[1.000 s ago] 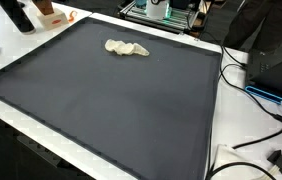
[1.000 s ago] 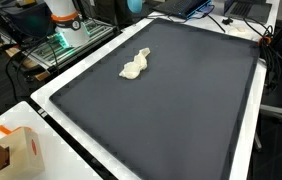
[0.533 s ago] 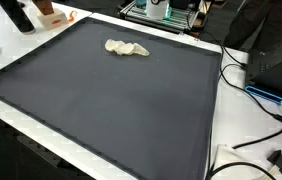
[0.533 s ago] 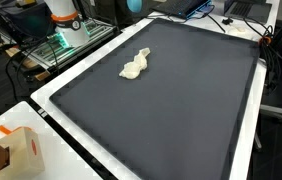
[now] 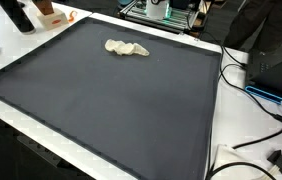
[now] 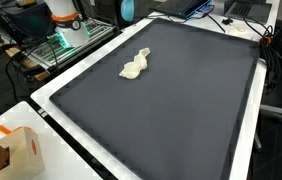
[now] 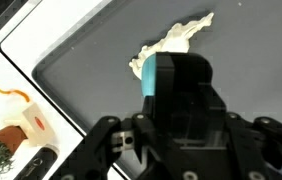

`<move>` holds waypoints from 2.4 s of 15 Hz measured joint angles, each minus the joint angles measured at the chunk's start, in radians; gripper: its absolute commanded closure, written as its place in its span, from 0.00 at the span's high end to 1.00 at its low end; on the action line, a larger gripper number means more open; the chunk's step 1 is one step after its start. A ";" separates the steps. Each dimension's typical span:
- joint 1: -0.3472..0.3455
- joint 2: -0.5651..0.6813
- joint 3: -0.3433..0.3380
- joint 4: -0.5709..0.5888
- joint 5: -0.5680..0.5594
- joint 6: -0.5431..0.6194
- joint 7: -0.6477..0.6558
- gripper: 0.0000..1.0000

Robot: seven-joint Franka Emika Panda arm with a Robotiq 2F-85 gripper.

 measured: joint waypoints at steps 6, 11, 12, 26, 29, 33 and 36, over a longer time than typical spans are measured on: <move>-0.018 0.100 0.018 -0.001 -0.275 0.003 0.345 0.25; -0.012 0.216 0.020 0.008 -0.516 -0.084 0.601 0.25; -0.007 0.241 0.019 0.015 -0.551 -0.122 0.639 0.25; 0.117 0.538 -0.064 0.089 -0.683 -0.345 0.666 0.25; 0.126 0.582 -0.077 0.092 -0.742 -0.319 0.597 0.25; 0.132 0.637 -0.092 0.092 -0.813 -0.277 0.521 0.25; 0.135 0.675 -0.099 0.092 -0.843 -0.254 0.491 0.25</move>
